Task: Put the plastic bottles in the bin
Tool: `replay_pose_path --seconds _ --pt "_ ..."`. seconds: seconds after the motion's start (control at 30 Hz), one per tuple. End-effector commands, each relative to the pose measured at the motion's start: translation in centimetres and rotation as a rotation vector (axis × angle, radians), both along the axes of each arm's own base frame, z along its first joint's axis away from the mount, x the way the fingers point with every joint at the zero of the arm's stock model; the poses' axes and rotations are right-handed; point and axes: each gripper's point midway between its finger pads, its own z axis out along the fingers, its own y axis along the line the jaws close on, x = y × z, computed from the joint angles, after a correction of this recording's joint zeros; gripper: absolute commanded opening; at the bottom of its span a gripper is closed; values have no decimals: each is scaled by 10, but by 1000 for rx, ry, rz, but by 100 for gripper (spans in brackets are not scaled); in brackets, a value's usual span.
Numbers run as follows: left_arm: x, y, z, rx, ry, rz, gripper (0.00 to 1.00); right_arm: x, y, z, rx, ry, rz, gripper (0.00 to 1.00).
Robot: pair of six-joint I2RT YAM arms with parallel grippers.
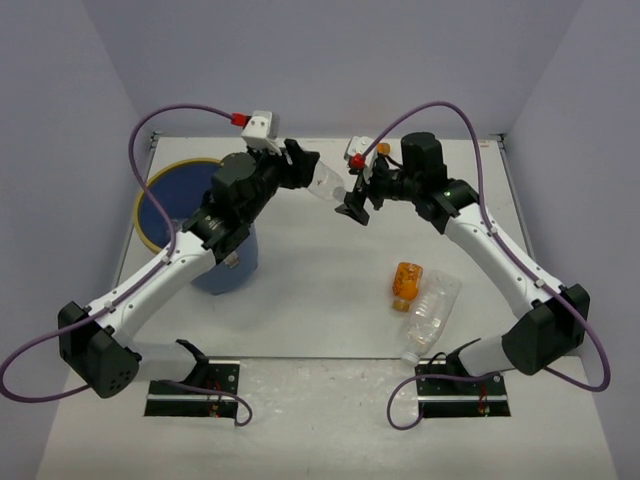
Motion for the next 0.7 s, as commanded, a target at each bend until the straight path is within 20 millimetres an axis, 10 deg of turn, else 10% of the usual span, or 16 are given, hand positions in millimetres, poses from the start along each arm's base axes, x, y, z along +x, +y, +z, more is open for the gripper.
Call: replay_pose_path --seconds 0.0,0.2,0.4,0.67 --pt "-12 67 80 -9 -139 259 0 19 -4 21 30 -53 -91 99" --pt "-49 141 115 -19 -191 488 0 64 -26 19 72 -9 -308 99" --pt "-78 235 81 47 -76 977 0 136 -75 36 239 100 -756 99" --pt "-91 255 26 135 37 1127 10 199 -106 23 526 331 -1142 99"
